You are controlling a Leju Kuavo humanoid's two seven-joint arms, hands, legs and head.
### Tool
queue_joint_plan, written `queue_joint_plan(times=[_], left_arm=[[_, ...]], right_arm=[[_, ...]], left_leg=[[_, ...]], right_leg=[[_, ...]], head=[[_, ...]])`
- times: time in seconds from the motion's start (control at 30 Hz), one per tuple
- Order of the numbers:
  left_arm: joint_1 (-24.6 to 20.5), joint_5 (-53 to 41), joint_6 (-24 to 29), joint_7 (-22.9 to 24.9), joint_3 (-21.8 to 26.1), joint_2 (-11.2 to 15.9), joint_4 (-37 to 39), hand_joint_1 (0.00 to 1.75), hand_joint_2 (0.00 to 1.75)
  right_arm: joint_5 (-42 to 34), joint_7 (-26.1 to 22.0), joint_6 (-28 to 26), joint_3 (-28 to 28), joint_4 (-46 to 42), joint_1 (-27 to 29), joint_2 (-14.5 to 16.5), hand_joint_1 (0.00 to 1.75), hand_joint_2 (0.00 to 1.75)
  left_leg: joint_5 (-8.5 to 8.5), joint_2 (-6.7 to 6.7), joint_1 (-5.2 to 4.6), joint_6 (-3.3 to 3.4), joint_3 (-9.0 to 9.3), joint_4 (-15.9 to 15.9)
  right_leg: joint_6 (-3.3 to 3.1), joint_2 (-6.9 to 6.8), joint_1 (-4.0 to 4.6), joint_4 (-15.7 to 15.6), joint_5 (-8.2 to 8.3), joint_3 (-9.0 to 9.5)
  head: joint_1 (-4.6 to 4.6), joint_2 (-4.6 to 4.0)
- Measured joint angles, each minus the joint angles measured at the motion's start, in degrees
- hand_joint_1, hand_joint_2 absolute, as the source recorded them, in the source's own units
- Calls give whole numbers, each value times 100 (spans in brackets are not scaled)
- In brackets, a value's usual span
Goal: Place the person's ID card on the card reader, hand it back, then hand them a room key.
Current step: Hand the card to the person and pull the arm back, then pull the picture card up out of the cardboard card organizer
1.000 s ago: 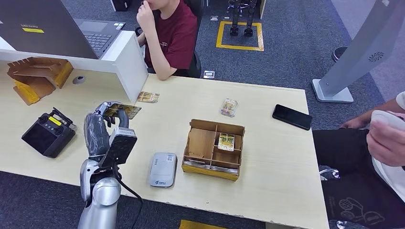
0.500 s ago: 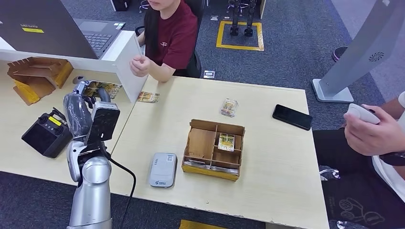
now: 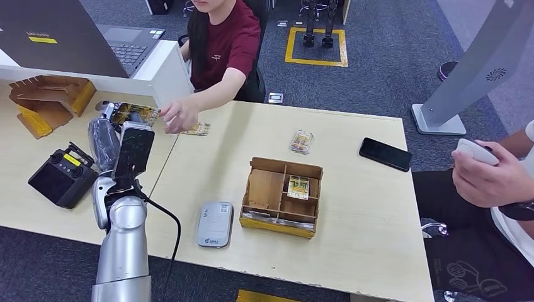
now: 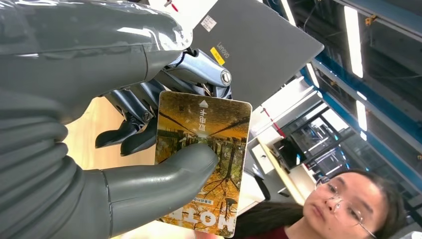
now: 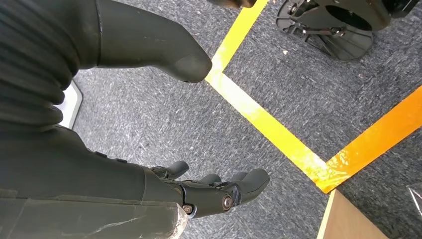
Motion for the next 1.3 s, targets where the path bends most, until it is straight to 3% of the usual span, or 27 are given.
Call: queue_joint_plan(times=[0.33,0.47,0.93,1.1,1.2,1.3], left_arm=[[-26,-127,3,-59,94,-54,114,175,175],[-28,-162,5,-81,107,-60,151,0,175],[-32,39,-372,92,139,-155,170,0,175],[6,298,-906,191,85,-162,179,0,175],[255,520,-1248,-100,-180,-76,135,0,175],[800,841,-1435,-454,-788,157,-19,0,175]], right_arm=[[1,21,-1,14,-28,-1,20,0,175],[0,17,-2,14,-31,-1,22,0,175],[-16,46,-66,14,-32,2,32,0,175],[-140,28,-139,-3,-32,31,35,0,175],[-258,-47,-245,-63,-32,92,35,0,175],[-352,-80,-328,-185,-32,161,35,0,175]], left_leg=[[0,1,0,0,-1,0],[0,1,0,0,-1,0],[0,0,0,0,-1,0],[0,0,0,0,-1,1],[-2,0,-1,1,-2,1],[-7,3,-1,3,-2,0]], right_leg=[[0,3,0,0,0,-1],[0,4,0,0,0,-3],[1,2,0,0,1,-2],[0,2,0,0,0,-2],[0,3,0,-1,-1,-2],[0,7,0,-1,-4,-4]], head=[[-1,0],[-1,0],[-1,0],[-1,0],[-1,0],[-1,0]])
